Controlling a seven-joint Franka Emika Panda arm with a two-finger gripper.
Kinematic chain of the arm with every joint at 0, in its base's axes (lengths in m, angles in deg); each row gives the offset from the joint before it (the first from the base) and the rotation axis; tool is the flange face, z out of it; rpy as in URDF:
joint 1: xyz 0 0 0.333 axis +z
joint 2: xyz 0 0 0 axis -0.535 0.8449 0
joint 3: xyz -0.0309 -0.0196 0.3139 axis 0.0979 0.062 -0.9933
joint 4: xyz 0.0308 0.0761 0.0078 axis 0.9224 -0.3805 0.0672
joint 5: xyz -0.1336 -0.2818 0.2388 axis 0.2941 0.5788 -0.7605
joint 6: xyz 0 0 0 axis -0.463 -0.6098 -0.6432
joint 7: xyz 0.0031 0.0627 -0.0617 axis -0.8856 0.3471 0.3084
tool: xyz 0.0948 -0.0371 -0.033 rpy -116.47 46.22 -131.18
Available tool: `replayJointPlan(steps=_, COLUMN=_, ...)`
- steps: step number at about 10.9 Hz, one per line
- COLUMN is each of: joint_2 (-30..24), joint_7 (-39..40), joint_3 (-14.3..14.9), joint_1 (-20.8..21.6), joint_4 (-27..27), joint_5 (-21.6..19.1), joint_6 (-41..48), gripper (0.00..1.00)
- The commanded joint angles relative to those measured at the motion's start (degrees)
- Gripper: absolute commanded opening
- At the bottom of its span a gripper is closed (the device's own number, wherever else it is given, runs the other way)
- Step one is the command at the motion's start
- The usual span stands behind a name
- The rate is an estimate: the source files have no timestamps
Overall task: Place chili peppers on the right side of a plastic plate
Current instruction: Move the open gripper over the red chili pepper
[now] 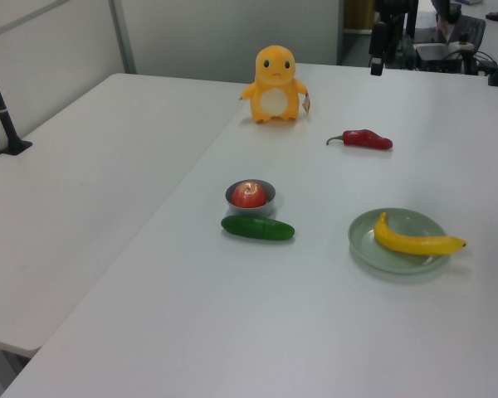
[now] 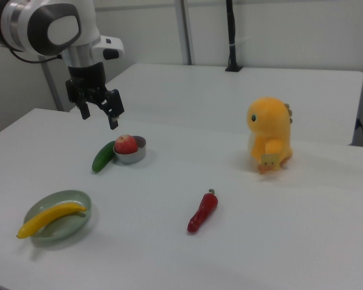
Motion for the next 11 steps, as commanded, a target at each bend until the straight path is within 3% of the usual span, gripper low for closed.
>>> replayJointPlan(steps=1, joint_2=-1.22, joint_7=-0.53, joint_3=0.63, joint_1=0.97, joint_4=-1.64, joint_5=1.29, joint_6=-0.26, gripper=1.00)
replayJointPlan(steps=8, joint_2=-0.87, joint_7=-0.36, joint_3=0.63, joint_1=0.62, joint_4=-1.91, joint_5=1.47, joint_6=-0.43, gripper=1.00)
replayJointPlan(steps=11, joint_2=0.27, joint_7=5.68, joint_3=0.72, joint_1=-0.26, joint_4=-4.27, joint_5=1.64, joint_6=-7.09, gripper=1.00)
